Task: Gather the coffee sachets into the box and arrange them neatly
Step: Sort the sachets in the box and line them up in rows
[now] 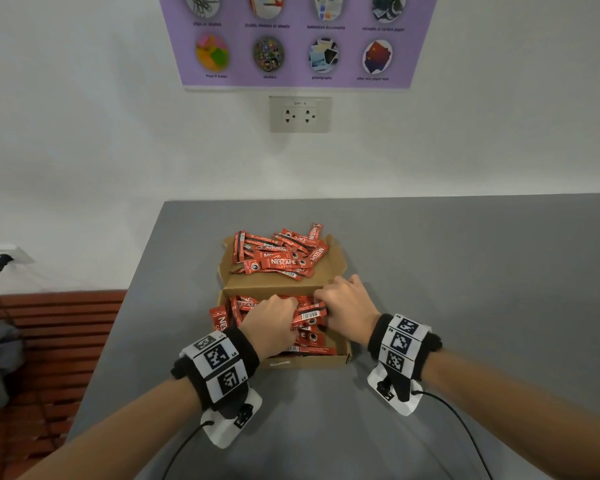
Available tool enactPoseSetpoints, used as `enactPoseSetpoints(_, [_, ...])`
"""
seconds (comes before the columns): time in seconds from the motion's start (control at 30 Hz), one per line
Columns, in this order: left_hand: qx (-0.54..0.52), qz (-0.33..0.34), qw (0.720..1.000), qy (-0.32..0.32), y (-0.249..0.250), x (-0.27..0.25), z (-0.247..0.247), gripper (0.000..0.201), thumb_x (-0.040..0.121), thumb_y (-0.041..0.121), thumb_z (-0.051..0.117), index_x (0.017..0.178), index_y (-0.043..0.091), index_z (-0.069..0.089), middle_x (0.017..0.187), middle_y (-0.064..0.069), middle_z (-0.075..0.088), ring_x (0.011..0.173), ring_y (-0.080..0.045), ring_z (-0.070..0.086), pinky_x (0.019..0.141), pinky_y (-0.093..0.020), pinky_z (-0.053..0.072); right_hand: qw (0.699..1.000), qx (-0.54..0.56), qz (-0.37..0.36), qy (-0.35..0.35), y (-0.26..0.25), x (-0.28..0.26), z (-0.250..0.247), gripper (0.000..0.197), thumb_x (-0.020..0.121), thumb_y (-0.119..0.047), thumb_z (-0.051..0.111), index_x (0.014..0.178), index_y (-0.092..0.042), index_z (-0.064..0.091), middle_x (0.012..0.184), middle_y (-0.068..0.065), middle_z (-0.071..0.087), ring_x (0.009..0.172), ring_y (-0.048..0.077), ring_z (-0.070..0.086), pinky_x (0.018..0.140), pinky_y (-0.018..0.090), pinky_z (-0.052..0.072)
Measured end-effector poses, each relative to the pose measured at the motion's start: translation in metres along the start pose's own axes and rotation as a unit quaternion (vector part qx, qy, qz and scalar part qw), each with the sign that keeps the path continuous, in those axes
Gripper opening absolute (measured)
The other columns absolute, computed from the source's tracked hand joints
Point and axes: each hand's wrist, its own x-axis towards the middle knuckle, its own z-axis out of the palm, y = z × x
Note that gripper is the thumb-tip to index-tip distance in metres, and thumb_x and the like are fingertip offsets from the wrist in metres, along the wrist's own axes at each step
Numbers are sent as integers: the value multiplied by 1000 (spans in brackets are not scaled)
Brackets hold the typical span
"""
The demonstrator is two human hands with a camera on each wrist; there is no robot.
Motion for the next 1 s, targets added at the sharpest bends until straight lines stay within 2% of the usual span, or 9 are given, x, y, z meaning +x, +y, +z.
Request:
enactPoseSetpoints(0.17, [-15,6,998,65,-4,-2,-4,35,89,26,56,121,14,49,115,-4,56,100,-20,58,87,-28,48,1000,-8,4,4,0,2,-2,23,87,-38,57,96,-18,60,99,-2,64,98,19,47,78,34,27])
enactPoseSetpoints(0.23, [-44,6,995,91,-8,-2,-10,36,90,23,56,123,12,49,109,-1,52,93,-15,56,82,-22,48,1000,-10,7,-2,1,2,-2,27,86,-41,58,99,-17,61,99,-3,64,98,18,47,80,34,29])
enactPoseSetpoints(0.4, [-112,-23,982,151,-27,2,-29,19,88,17,60,104,9,56,98,-2,58,79,-11,56,72,-22,52,1000,-4,4,-7,2,-1,-1,27,81,-41,64,96,-19,62,96,-7,63,95,16,46,80,34,27])
enactPoseSetpoints(0.5, [-139,-29,975,170,-36,5,-34,22,85,19,65,104,10,58,99,-2,63,84,-12,61,75,-24,53,1000,-3,4,-3,0,0,-1,28,81,-42,65,97,-20,60,95,-8,62,94,15,46,82,35,29])
enactPoseSetpoints(0.57, [-148,-27,975,166,-37,6,-35,28,85,21,66,109,10,58,102,-1,64,89,-12,62,79,-25,54,1000,-1,1,2,0,0,-2,27,82,-42,64,97,-20,59,96,-7,62,94,15,46,82,35,28])
enactPoseSetpoints(0.7, [-160,-9,976,149,-34,3,-30,26,86,20,65,109,9,58,102,0,65,82,-8,60,74,-19,51,1000,4,-20,-7,-1,1,-5,15,86,-32,61,94,-19,60,97,-6,63,97,16,46,81,34,24])
enactPoseSetpoints(0.87, [-134,-4,984,118,-34,0,-25,32,86,23,65,116,13,57,107,2,64,92,-12,63,82,-26,54,999,20,-28,-21,0,4,-7,11,88,-30,60,90,-20,63,95,-7,63,97,15,48,84,34,28])
enactPoseSetpoints(0.93, [-122,28,987,102,-34,-1,-25,22,85,20,64,107,17,59,101,2,65,83,-9,62,76,-22,53,1000,4,-20,-14,1,5,-8,9,89,-24,56,87,-18,63,92,-5,64,94,17,51,82,34,30])
enactPoseSetpoints(1.0, [-99,75,990,61,-31,-6,-25,14,84,20,63,96,23,56,93,6,64,75,-5,59,66,-13,47,1000,-9,-10,-22,-1,6,-6,11,87,-22,55,86,-14,62,90,-1,64,90,20,53,80,34,33])
